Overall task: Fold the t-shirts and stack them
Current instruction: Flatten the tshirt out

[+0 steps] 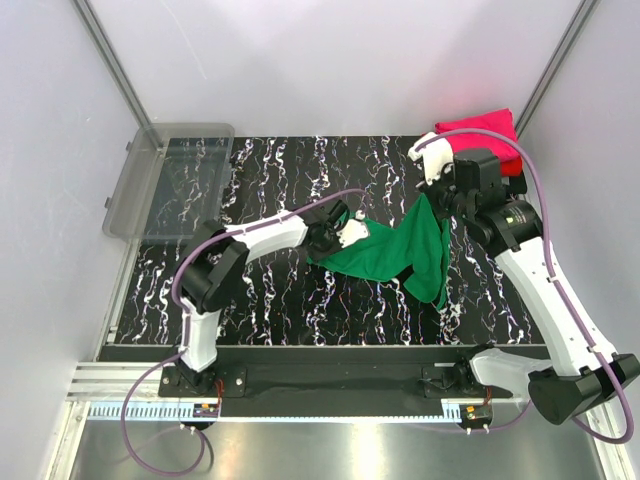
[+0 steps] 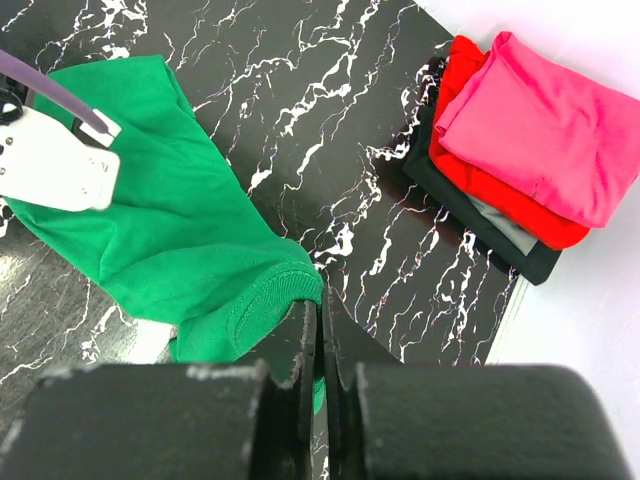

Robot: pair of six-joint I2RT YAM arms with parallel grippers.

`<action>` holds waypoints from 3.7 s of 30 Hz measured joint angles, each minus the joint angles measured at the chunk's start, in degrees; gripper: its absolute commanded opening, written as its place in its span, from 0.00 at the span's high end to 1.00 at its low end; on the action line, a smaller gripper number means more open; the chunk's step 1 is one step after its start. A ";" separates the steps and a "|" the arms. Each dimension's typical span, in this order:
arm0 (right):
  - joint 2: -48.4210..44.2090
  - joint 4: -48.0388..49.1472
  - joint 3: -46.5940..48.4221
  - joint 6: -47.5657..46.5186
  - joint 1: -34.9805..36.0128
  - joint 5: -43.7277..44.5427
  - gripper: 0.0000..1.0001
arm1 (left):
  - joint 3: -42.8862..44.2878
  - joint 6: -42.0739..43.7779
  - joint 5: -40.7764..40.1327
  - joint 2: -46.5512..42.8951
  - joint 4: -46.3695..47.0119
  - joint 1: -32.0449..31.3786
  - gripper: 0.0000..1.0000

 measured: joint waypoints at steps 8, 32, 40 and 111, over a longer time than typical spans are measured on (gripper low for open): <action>-0.07 -0.09 1.42 0.04 0.00 0.20 1.00 | -5.35 -0.46 0.63 -13.22 -2.80 0.50 1.00; 10.01 4.13 4.17 3.74 -5.49 -8.61 1.00 | 1.60 5.44 16.50 -22.69 -22.62 12.00 0.98; 40.19 11.52 14.40 1.44 -14.93 -10.10 0.58 | 32.81 1.22 17.75 9.94 -23.08 20.15 0.57; 28.81 -13.60 -23.43 -88.52 -9.64 -38.34 1.00 | 25.11 -11.17 12.96 4.55 -23.43 21.73 0.11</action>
